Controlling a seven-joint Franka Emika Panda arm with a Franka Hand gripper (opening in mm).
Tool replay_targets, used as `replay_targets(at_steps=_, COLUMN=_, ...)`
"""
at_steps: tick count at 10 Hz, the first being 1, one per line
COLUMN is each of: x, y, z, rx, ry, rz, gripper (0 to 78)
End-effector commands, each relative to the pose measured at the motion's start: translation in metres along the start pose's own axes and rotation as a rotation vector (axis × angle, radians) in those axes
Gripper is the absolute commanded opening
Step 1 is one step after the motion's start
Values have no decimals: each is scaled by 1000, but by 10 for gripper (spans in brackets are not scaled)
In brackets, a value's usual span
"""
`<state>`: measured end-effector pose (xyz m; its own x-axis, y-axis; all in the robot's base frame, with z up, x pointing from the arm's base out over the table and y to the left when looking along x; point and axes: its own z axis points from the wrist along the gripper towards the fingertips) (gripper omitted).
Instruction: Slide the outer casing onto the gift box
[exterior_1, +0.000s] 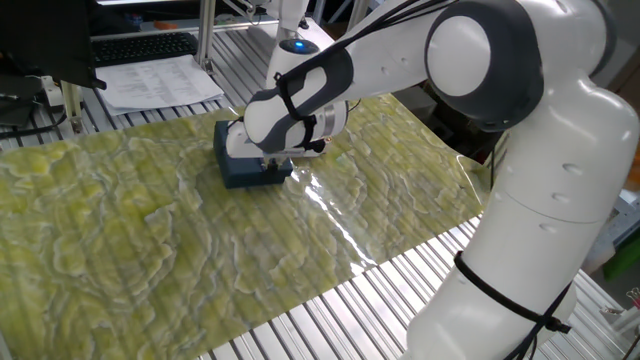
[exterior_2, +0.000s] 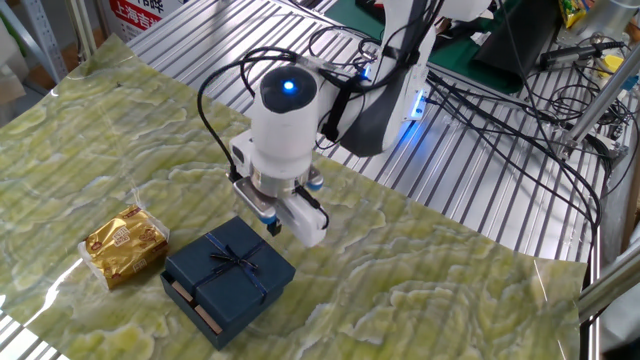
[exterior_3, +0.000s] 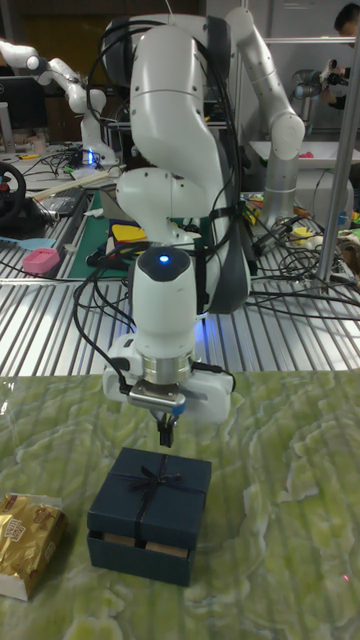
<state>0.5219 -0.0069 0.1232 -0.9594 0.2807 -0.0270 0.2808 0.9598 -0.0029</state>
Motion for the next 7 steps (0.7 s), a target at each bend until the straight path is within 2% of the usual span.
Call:
replay_targets(at_steps=1, x=-8, y=7, z=11, rx=-8, ry=-29, rz=5, gripper=0)
replay_targets(at_steps=4, x=-11, y=9, z=13, rx=-21, ry=-56, rz=11, gripper=0)
replay_targets(at_steps=5, x=-15, y=12, z=12, rx=-22, ry=-80, rz=16, gripper=0)
replay_targets(at_steps=7, x=-20, y=15, z=10, rx=-26, ry=-92, rz=19, gripper=0)
